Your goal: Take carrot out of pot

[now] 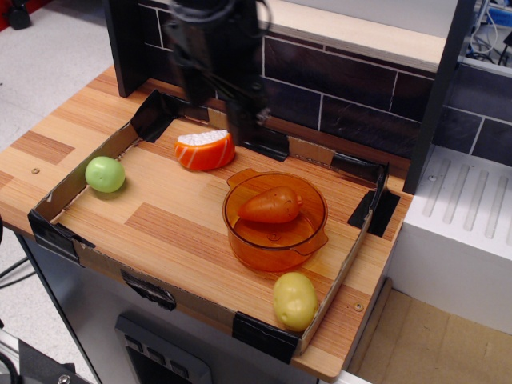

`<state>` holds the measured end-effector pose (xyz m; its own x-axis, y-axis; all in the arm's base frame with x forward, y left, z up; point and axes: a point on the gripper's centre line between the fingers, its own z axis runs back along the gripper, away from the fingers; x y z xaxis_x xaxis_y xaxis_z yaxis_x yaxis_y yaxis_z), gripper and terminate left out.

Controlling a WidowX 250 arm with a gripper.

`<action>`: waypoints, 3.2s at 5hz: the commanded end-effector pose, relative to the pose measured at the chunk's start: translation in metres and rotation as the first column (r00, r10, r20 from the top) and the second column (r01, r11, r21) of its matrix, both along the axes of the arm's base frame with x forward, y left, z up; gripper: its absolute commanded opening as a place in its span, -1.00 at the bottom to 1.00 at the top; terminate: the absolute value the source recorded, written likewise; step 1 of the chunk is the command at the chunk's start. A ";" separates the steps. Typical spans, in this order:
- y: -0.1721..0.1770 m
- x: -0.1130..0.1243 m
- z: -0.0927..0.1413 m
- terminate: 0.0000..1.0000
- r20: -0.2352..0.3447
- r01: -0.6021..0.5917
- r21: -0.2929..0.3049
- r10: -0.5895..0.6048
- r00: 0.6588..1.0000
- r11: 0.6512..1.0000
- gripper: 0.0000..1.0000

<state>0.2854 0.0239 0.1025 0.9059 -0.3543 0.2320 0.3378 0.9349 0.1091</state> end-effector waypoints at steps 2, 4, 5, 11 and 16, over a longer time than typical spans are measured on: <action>-0.034 -0.012 -0.011 -1.00 -0.069 0.293 -0.045 -0.296 0.953 0.955 1.00; -0.044 -0.016 -0.031 -1.00 -0.084 0.377 -0.025 -0.378 0.922 0.926 1.00; -0.044 -0.016 -0.041 -1.00 -0.093 0.392 -0.014 -0.391 0.916 0.920 1.00; -0.045 -0.010 -0.078 -1.00 -0.156 0.391 -0.006 -0.387 0.909 0.921 1.00; -0.040 -0.007 -0.041 -1.00 -0.083 0.363 -0.031 -0.364 0.928 0.931 -1.00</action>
<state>0.2795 -0.0242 0.0494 0.7437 -0.6537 0.1399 0.6582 0.7526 0.0175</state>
